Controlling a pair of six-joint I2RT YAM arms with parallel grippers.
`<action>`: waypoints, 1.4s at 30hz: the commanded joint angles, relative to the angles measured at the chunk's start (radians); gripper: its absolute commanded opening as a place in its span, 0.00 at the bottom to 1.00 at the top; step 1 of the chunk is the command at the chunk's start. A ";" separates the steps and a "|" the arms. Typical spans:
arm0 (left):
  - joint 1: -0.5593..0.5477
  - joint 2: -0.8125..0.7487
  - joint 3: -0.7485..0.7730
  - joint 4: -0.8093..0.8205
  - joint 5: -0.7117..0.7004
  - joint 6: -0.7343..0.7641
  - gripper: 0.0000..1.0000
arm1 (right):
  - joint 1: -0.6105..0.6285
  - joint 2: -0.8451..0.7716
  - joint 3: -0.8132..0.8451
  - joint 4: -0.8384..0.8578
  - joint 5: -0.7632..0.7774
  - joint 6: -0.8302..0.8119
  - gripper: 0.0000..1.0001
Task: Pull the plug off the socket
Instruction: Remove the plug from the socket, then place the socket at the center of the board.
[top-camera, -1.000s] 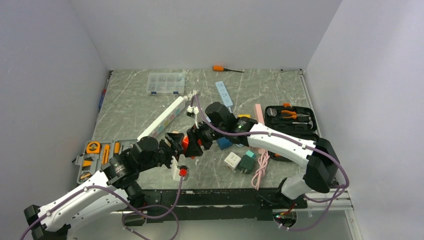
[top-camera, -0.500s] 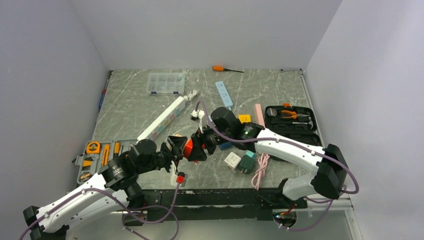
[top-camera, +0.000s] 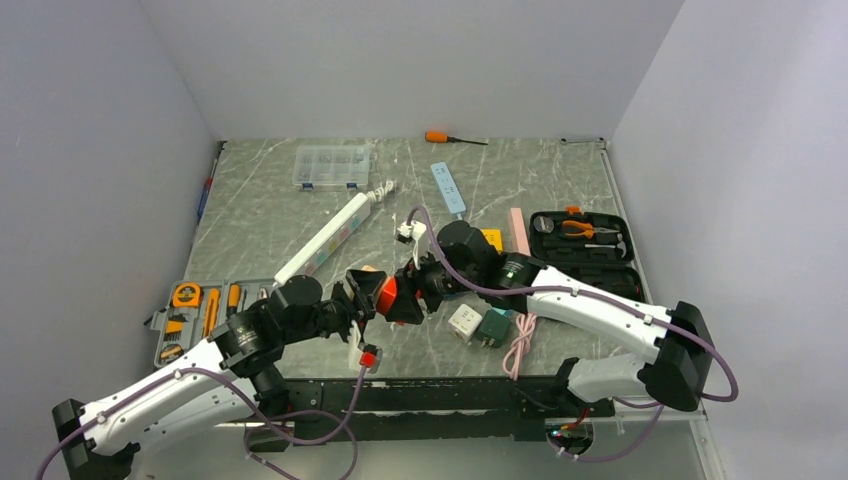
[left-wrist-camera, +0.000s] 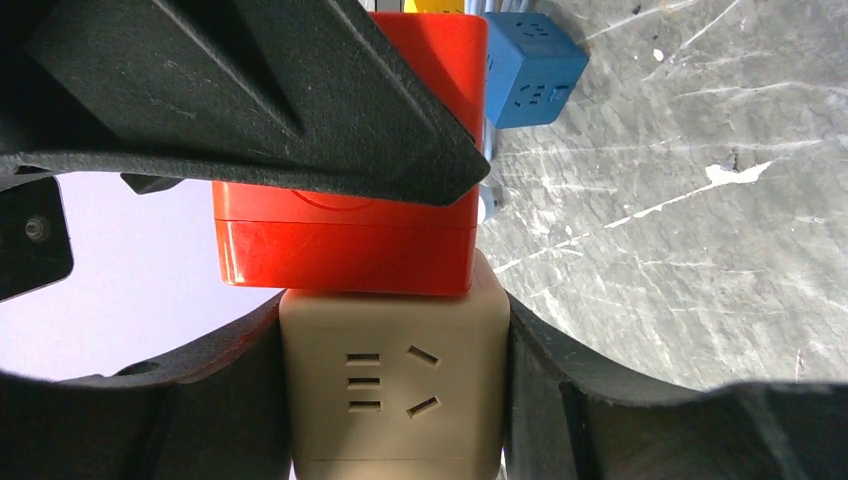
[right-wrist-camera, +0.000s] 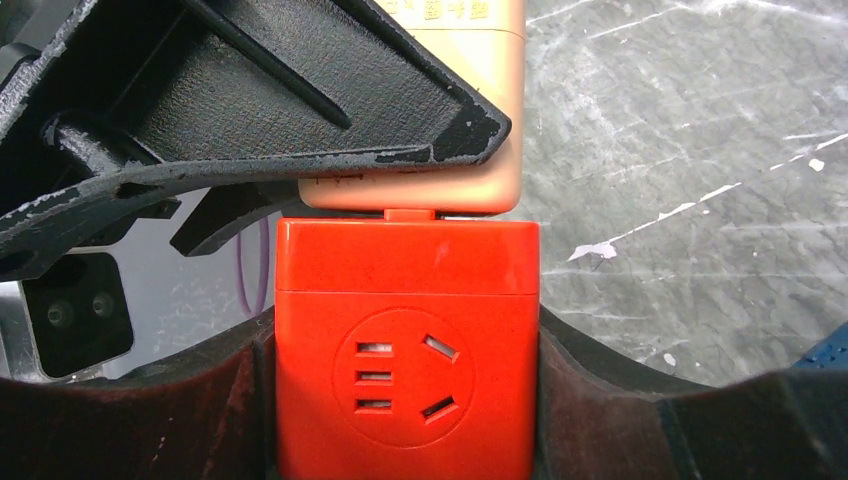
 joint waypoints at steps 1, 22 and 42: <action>0.039 0.011 -0.027 -0.181 -0.297 0.033 0.00 | -0.012 -0.124 -0.023 -0.203 -0.048 0.032 0.00; 0.140 0.145 -0.038 -0.144 -0.427 -0.060 0.00 | -0.013 -0.146 -0.085 -0.270 0.174 0.059 0.00; 0.467 0.506 0.482 -0.480 0.045 -0.787 0.00 | -0.035 0.435 0.119 0.030 0.624 0.131 0.00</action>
